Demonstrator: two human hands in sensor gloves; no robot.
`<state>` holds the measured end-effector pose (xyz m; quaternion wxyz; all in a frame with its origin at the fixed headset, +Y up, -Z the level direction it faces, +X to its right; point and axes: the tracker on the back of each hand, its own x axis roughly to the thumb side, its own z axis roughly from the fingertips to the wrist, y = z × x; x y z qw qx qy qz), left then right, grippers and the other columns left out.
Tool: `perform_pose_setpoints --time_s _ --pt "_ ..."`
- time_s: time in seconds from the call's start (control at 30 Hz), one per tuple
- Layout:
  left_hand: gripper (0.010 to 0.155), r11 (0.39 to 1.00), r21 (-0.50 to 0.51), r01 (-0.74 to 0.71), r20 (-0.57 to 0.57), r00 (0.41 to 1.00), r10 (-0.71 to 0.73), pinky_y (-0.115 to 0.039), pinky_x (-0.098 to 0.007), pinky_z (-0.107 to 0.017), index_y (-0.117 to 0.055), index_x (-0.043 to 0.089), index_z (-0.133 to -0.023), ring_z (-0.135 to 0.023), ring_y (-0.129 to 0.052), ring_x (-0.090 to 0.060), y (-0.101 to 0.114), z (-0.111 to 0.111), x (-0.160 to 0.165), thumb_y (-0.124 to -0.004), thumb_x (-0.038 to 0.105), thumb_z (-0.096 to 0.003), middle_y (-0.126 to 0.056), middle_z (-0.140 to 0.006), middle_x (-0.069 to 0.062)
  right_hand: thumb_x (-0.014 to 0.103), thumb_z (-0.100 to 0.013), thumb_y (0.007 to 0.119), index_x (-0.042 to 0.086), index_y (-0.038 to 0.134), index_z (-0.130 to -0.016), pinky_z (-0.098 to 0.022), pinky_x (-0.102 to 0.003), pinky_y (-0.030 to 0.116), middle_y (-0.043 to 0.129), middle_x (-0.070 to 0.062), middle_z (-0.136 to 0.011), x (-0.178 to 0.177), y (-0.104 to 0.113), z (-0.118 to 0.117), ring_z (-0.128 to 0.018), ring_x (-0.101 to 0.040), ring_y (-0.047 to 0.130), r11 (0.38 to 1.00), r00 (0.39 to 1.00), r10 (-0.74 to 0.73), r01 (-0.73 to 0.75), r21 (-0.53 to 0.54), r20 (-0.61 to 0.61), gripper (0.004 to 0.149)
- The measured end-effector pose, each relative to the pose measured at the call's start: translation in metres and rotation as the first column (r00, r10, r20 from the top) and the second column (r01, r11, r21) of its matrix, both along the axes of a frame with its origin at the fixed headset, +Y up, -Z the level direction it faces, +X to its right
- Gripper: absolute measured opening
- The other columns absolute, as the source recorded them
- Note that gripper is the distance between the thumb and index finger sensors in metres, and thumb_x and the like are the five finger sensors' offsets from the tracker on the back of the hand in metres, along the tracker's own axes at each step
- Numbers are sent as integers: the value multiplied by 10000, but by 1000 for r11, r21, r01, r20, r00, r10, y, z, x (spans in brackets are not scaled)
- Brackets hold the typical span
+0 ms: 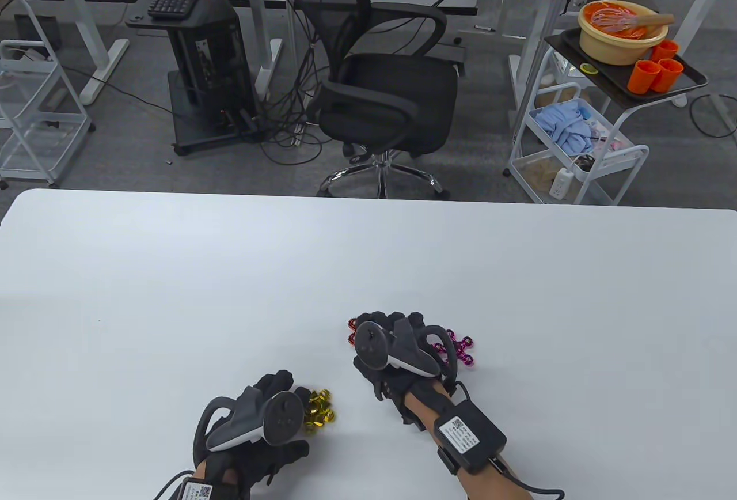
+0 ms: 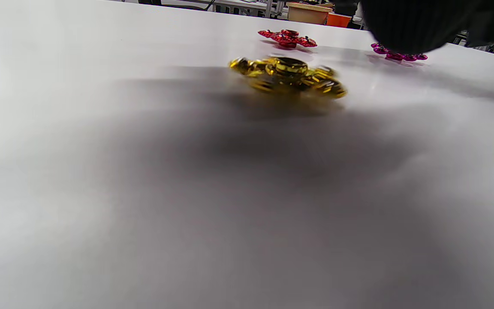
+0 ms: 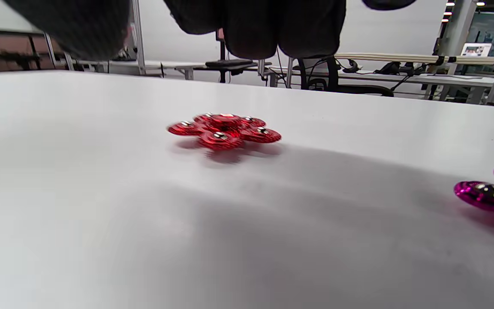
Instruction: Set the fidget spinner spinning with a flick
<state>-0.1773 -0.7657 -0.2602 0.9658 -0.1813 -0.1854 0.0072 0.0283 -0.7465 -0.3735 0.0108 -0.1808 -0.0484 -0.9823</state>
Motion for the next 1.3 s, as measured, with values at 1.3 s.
perform_pose_setpoints --time_s 1.3 --pt "780 999 -10 34 -19 999 -35 -427 -621 -729 -341 246 -993 -1027 -287 -430 -2 -2 -3 -669 592 -377 -133 -1096 -168 409 -369 926 118 446 -991 -702 -683 384 453 -209 -1038 -9 -35 -69 -810 -437 576 938 992 -101 119 -326 74 837"
